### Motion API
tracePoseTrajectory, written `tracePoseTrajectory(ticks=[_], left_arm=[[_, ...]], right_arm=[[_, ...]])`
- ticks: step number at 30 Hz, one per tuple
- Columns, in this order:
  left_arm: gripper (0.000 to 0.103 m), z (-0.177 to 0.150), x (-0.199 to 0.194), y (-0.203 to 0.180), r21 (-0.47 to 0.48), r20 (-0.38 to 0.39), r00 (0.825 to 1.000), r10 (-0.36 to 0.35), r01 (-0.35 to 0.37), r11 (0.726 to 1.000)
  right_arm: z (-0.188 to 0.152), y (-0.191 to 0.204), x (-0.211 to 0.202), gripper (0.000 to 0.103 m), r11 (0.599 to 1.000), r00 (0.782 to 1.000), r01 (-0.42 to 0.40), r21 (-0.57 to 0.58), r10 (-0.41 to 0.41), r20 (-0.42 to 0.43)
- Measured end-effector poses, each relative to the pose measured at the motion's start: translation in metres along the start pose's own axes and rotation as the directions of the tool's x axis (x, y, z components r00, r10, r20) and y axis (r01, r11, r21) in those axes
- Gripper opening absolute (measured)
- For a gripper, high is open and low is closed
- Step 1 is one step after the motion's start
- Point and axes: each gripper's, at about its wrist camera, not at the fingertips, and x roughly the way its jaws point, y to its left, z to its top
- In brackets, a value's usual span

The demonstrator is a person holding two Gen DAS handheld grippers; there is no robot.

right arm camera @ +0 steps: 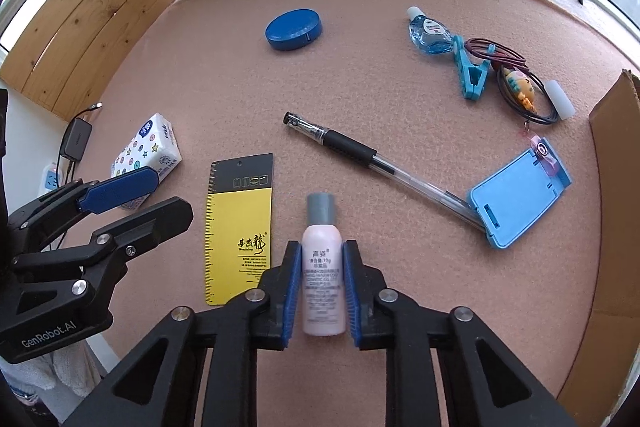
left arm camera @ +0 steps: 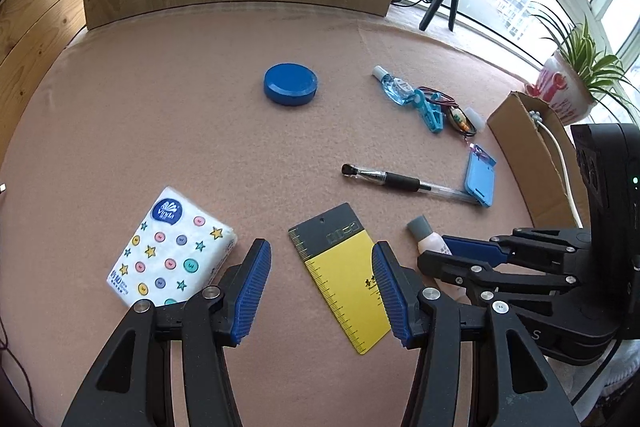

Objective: Organize objects
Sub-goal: 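Grasp the pink lotion bottle with the right gripper, then grasp the black pen with the left gripper while the right gripper holds the pink bottle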

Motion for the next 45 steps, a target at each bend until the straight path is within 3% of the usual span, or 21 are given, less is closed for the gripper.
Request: tracePoseTrajectory(ticks=[11,16,20,29,33,37,40,45], left_arm=[[0.058,0.050,0.029,-0.042,0.155,-0.011,1.000,-0.025,0.026,0.988],[0.058,0.072,0.052,-0.053,0.182,-0.060,0.996,-0.061,0.071,0.981],[0.058,0.079,0.073,-0.057,0.206,-0.106,0.994,-0.037,0.058,0.977],[0.058,0.061,0.076,-0.069,0.256,-0.199,0.976,-0.084,0.134,0.957],[0.058,0.039,0.069,-0.081,0.337,-0.218,0.975,-0.043,0.117,0.934],[0.058,0.020,0.066,-0.098,0.459,-0.213,0.977,0.026,0.077,0.885],[0.058,0.015,0.066,-0.105,0.502,-0.206,0.977,0.056,0.057,0.863],[0.058,0.021,0.069,-0.107,0.484,-0.202,0.978,0.053,0.052,0.874]], right_arm=[[-0.028,-0.048,-0.023,0.018,0.989,1.000,0.023,0.148,-0.026,0.017],[-0.044,-0.064,-0.033,0.018,0.977,0.999,0.035,0.210,-0.041,0.024],[-0.055,-0.072,-0.038,0.018,0.966,0.999,0.034,0.255,-0.043,0.032],[-0.066,-0.083,-0.045,0.018,0.947,0.998,0.017,0.321,-0.036,0.053],[-0.064,-0.082,-0.044,0.018,0.946,0.997,0.021,0.324,-0.042,0.060],[-0.060,-0.083,-0.043,0.018,0.944,0.997,0.015,0.329,-0.038,0.065],[-0.059,-0.083,-0.042,0.019,0.944,0.997,0.010,0.329,-0.034,0.066],[-0.061,-0.084,-0.044,0.019,0.942,0.998,-0.002,0.336,-0.022,0.066]])
